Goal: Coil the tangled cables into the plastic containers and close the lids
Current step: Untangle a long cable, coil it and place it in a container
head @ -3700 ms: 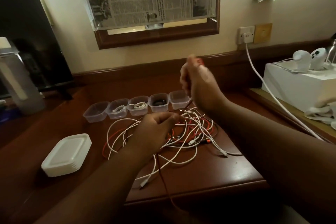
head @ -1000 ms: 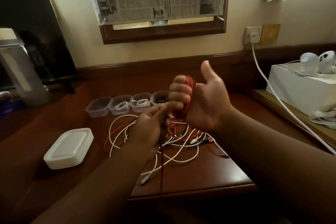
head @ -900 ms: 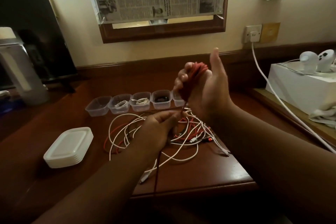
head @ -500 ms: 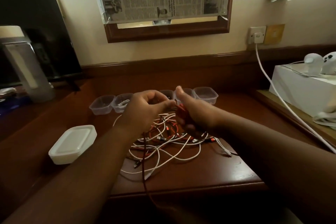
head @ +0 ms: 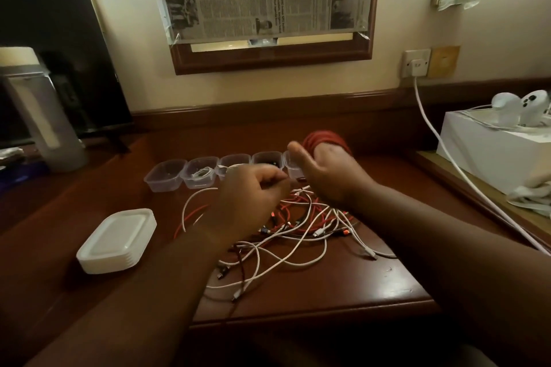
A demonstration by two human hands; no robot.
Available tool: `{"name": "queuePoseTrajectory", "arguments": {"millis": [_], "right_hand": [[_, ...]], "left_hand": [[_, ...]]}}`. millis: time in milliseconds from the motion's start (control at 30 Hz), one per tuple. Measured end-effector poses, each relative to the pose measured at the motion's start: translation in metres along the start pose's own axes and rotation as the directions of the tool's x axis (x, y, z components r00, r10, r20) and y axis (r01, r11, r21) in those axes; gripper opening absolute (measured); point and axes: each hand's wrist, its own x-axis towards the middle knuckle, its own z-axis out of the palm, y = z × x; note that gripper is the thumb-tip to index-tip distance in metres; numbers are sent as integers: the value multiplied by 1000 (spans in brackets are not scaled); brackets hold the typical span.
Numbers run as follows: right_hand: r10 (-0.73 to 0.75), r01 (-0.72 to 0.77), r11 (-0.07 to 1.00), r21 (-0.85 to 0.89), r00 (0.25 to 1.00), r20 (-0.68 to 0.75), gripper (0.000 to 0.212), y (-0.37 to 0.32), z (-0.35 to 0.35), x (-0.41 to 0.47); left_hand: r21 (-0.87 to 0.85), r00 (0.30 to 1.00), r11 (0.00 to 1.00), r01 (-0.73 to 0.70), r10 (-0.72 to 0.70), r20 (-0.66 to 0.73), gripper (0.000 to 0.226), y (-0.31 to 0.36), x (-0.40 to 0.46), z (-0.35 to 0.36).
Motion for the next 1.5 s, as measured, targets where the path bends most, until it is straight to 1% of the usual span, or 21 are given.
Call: {"name": "queuePoseTrajectory", "arguments": {"millis": [67,133,200,233,300,333,400,433,500,533,600,667,700,733,800,867,933,1033,1133,1233,1500], "right_hand": [[43,-45,999,13,988,151,52,-4,6,-7],[115,-235,920,313,927,356,62,-14,7,-10],[90,-453,677,580,833,546,67,-22,2,-12],[37,-514,544,663,804,593,68,-25,-2,-12],[-86,-546,303,781,801,593,65,-33,-9,-12],[-115,-530,182,828,825,554,62,-37,-12,-10],[-88,-409,3,912,909,408,54,-40,-15,-7],[-40,-302,-25,953,953,301,49,-38,-15,-4],[63,-90,25,996,994,88,40,-31,-14,2],[101,-18,97,995,995,8,36,-27,-13,6],[119,65,416,907,985,-125,32,-14,-8,11],[58,48,812,582,985,-162,37,-6,-1,10],[34,11,928,372,993,-115,41,-5,2,8],[35,-28,982,189,999,-37,44,-5,5,5],[86,-90,996,23,988,132,47,-8,9,-3],[134,-202,964,171,930,343,57,-13,8,-8],[108,-357,848,391,840,532,63,-17,2,-11],[-24,-491,670,557,736,676,62,-24,-11,-12],[-120,-502,615,608,703,701,65,-28,-15,-10],[-107,-520,598,610,702,704,67,-27,-10,-8],[125,-434,726,534,846,518,61,-17,7,-9]], "left_hand": [[43,996,996,-77,78,-37,8,-3,11,-13],[-60,997,996,-69,66,-43,6,-6,19,-22],[-309,997,951,10,-33,-68,17,-7,22,-23],[-482,991,873,73,-117,-62,21,-7,21,-20],[-702,967,691,172,-256,-15,23,-7,16,-8],[-730,954,652,206,-301,0,26,-7,13,-1],[-704,945,665,248,-327,24,21,-4,3,14],[-665,948,701,258,-318,33,16,-2,-1,19],[-507,964,824,253,-260,58,17,2,-9,24],[-383,976,898,219,-209,67,17,1,-11,24],[-131,992,985,110,-101,74,19,0,-13,20],[18,998,1000,-12,10,68,17,0,-10,10],[77,996,994,-74,70,52,15,1,-7,3],[129,992,984,-122,119,28,12,1,-4,-5],[150,988,978,-147,152,-20,6,1,5,-19],[62,993,991,-116,118,-27,13,-2,11,-27],[-137,997,988,-65,68,20,27,-2,11,-27],[-394,983,919,-23,93,161,28,2,8,-21],[-423,977,906,-11,100,187,28,5,7,-17],[-378,980,926,14,62,189,31,3,9,-14],[-52,998,997,-60,60,0,36,-9,8,0]]}}
